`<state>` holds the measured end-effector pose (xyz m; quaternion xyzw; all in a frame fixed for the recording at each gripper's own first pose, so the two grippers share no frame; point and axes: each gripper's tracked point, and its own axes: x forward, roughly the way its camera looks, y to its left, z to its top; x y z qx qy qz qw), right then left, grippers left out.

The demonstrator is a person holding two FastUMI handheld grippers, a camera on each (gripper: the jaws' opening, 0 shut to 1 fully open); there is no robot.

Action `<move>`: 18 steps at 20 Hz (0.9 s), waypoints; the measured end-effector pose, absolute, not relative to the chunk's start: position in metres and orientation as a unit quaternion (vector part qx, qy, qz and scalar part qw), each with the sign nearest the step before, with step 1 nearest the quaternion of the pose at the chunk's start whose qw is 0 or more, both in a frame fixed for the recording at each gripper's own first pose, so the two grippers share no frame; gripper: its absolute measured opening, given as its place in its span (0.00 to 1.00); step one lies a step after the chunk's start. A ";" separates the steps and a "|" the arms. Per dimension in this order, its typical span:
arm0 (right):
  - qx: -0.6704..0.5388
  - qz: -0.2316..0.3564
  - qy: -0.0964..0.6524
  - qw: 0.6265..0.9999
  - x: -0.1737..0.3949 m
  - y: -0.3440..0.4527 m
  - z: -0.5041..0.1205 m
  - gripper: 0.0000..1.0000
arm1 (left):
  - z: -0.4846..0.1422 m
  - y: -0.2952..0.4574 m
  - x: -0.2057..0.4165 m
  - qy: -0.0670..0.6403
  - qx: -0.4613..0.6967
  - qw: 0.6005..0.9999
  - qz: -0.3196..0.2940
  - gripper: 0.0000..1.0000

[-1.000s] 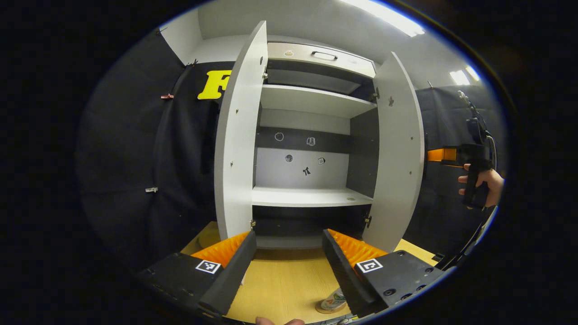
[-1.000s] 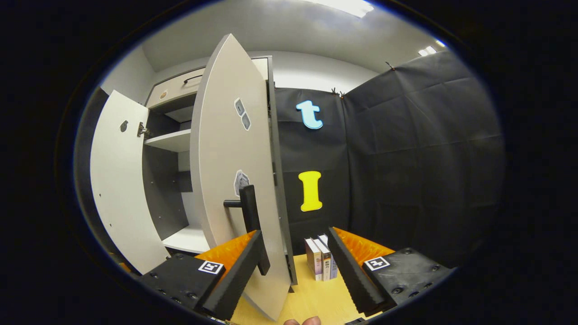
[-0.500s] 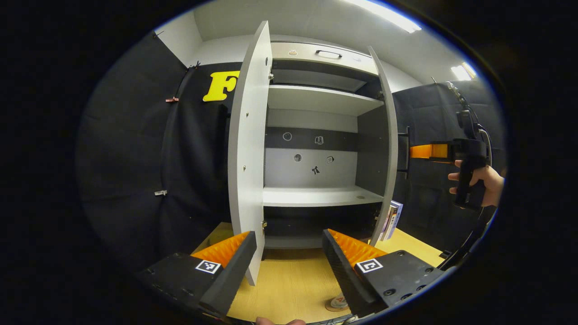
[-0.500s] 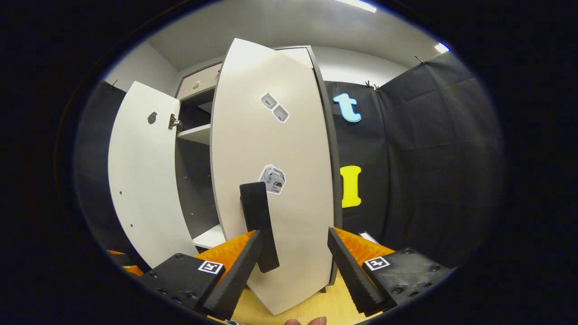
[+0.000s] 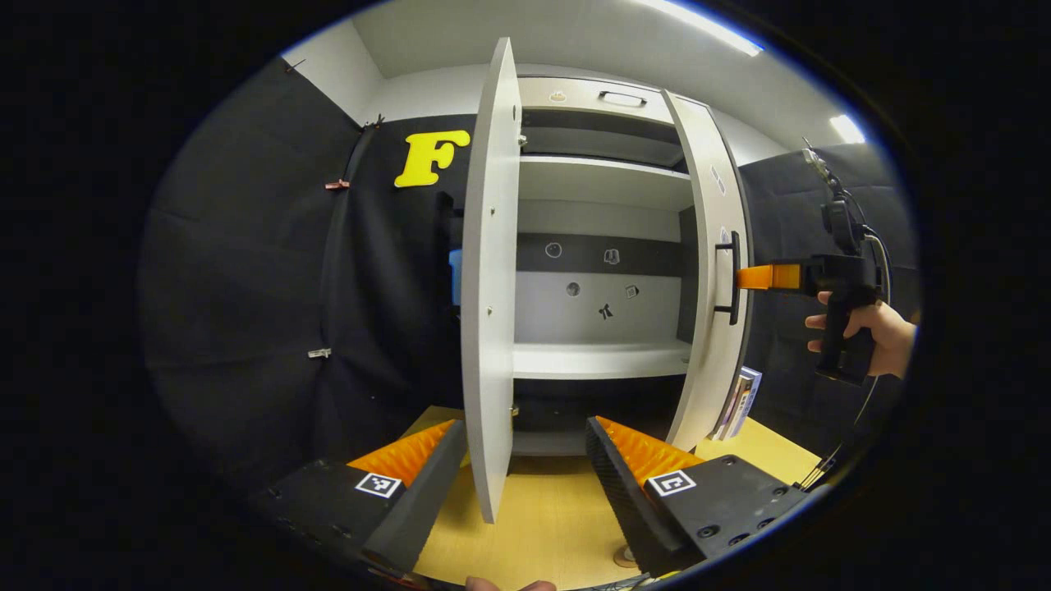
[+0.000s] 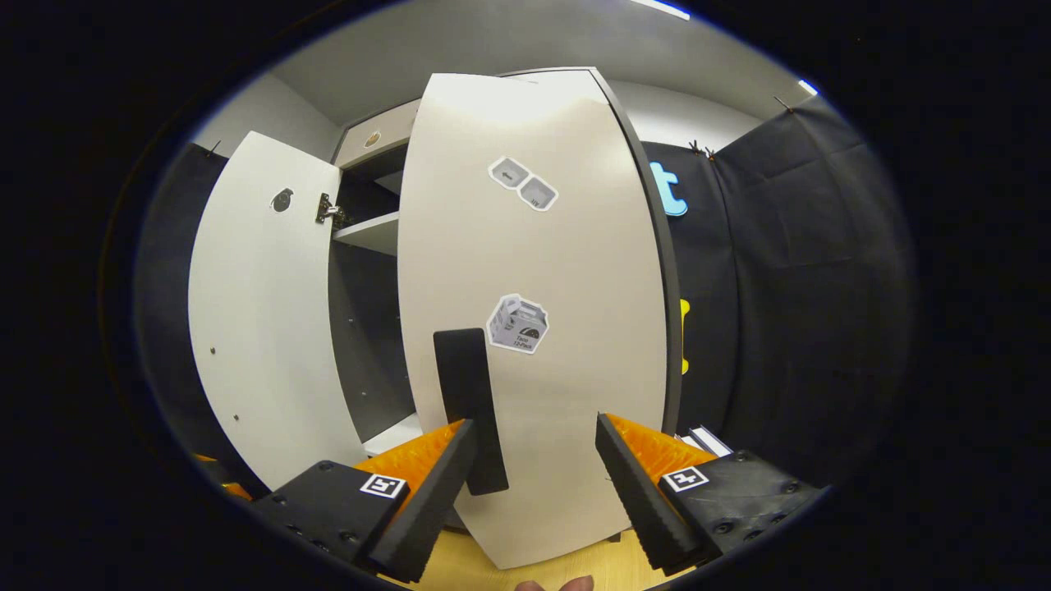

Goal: Grasp the bottle in the cabinet with the left hand and place it on the coaster, then close the right door with the right hand and the left door with the left hand.

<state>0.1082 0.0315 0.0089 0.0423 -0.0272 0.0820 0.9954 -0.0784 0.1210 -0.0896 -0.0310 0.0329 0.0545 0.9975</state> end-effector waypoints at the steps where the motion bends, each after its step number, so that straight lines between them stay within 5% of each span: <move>1: 0.042 0.082 -0.027 0.995 0.111 0.034 0.009 0.97 | -0.089 0.126 -0.080 0.032 -0.030 0.997 0.059 0.93; 18: 0.011 0.080 -0.021 0.997 0.064 0.039 0.004 0.98 | -0.026 0.242 -0.061 0.005 -0.037 0.989 0.140 0.93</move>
